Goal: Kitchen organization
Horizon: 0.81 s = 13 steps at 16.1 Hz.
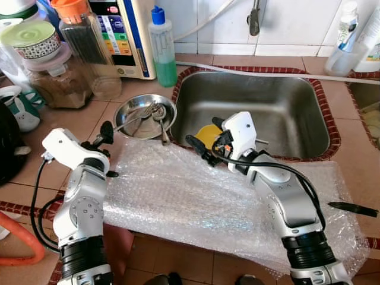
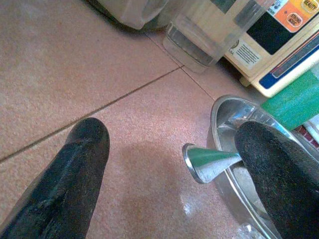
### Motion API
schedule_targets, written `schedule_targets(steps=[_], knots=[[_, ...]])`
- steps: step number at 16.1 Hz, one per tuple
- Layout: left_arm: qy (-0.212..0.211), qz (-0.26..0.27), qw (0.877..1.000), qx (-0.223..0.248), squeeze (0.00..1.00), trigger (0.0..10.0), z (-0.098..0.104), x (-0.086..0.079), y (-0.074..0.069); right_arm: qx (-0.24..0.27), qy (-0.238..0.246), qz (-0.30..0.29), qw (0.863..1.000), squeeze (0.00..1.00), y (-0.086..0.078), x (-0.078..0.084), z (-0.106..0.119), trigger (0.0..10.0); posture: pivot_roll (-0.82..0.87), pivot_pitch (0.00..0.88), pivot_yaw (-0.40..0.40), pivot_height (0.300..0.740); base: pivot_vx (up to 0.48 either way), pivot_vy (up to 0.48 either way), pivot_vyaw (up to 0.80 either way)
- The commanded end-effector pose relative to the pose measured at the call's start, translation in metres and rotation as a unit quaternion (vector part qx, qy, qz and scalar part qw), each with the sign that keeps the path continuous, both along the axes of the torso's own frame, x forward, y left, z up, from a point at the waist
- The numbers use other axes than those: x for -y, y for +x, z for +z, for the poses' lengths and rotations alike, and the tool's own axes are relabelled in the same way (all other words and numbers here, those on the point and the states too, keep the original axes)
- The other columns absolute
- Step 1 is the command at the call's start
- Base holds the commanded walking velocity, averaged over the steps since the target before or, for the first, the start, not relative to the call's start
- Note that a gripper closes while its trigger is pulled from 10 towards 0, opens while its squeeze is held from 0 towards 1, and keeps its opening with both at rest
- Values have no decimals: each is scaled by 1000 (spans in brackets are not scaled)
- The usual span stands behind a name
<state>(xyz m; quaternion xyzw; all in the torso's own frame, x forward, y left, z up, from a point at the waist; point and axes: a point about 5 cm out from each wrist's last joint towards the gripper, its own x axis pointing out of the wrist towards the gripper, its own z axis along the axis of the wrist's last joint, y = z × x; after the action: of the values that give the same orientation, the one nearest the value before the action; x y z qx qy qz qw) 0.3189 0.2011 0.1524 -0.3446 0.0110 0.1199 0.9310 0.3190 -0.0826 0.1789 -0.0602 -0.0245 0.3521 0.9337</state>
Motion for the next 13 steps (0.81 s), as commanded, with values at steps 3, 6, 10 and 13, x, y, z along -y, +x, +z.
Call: schedule_targets(steps=[3, 6, 10, 13], knots=[[-4, 2, 1000, -6, 0, 10000, 0, -1, -1, 23, -27, 0, 999, 0, -2, -10, 3, 10000, -172, 143, 114, 740, 0, 0, 0], [-1, 4, 1000, -7, 0, 10000, 0, -3, -1, 54, -87, -109, 989, 0, 18, 16, 1, 10000, -171, 145, 116, 740, 0, 0, 0], [-5, 2, 1000, -4, 0, 10000, 1, -1, -1, 123, -97, -214, 964, 0, 30, 43, 25, 10000, -175, 145, 114, 740, 0, 0, 0], [-18, -4, 1000, -8, 0, 10000, -1, 2, -1, 174, -38, -237, 955, 0, 30, 47, 48, 10000, -175, 145, 114, 740, 0, 0, 0]])
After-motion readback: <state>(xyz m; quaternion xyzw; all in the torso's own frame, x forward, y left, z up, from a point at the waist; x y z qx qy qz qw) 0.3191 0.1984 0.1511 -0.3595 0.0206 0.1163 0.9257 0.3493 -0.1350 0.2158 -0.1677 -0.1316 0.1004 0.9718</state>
